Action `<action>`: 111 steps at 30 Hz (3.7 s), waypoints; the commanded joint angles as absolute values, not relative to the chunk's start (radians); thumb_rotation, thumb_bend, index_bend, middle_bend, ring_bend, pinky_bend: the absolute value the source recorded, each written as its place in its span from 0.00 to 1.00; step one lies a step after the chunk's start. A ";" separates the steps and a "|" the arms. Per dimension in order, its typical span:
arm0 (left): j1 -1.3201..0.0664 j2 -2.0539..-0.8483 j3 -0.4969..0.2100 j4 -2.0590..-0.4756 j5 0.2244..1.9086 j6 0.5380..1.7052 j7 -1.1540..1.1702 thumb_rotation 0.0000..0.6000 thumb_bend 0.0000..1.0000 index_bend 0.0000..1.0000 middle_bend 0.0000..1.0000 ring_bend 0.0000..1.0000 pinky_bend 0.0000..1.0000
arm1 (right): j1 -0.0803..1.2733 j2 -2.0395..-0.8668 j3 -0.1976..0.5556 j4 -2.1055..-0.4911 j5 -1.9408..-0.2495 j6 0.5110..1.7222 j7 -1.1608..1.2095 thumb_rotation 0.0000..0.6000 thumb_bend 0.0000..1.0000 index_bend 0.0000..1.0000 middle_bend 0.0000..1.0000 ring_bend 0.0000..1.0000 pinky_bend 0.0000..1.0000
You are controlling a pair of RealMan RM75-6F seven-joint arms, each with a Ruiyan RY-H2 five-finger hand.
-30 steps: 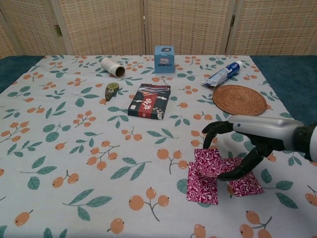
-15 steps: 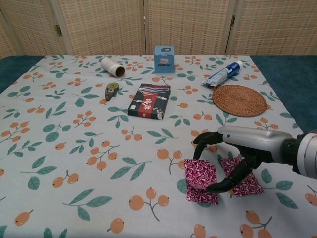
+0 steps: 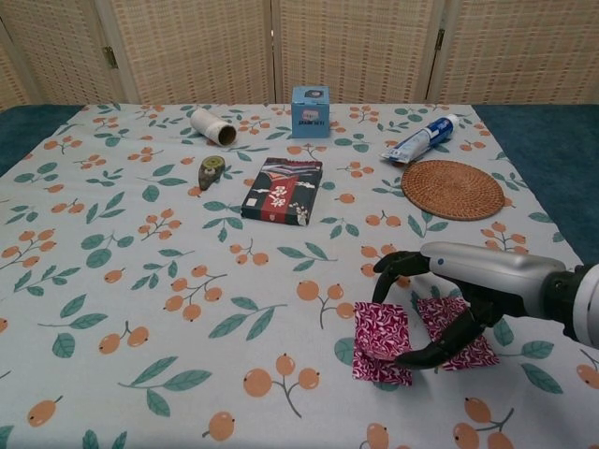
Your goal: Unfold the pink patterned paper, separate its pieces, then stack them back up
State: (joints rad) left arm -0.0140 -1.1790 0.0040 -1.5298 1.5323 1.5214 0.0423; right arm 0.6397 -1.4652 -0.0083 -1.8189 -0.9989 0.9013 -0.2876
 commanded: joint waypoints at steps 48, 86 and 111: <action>-0.012 -1.184 0.014 -1.507 1.555 1.531 0.012 1.00 0.24 0.13 0.03 0.09 0.00 | 0.555 -1.397 -0.094 -1.835 -1.103 1.047 -0.428 0.74 0.22 0.16 0.10 0.00 0.00; -0.003 -1.181 0.016 -1.509 1.550 1.538 0.009 1.00 0.24 0.13 0.03 0.09 0.00 | 0.516 -1.480 -0.071 -1.713 -1.115 1.018 -0.501 0.74 0.22 0.16 0.10 0.00 0.00; -0.003 -1.183 0.017 -1.505 1.552 1.537 0.007 1.00 0.24 0.13 0.03 0.09 0.00 | 0.493 -1.475 -0.064 -1.717 -1.146 1.031 -0.496 0.74 0.22 0.27 0.12 0.00 0.00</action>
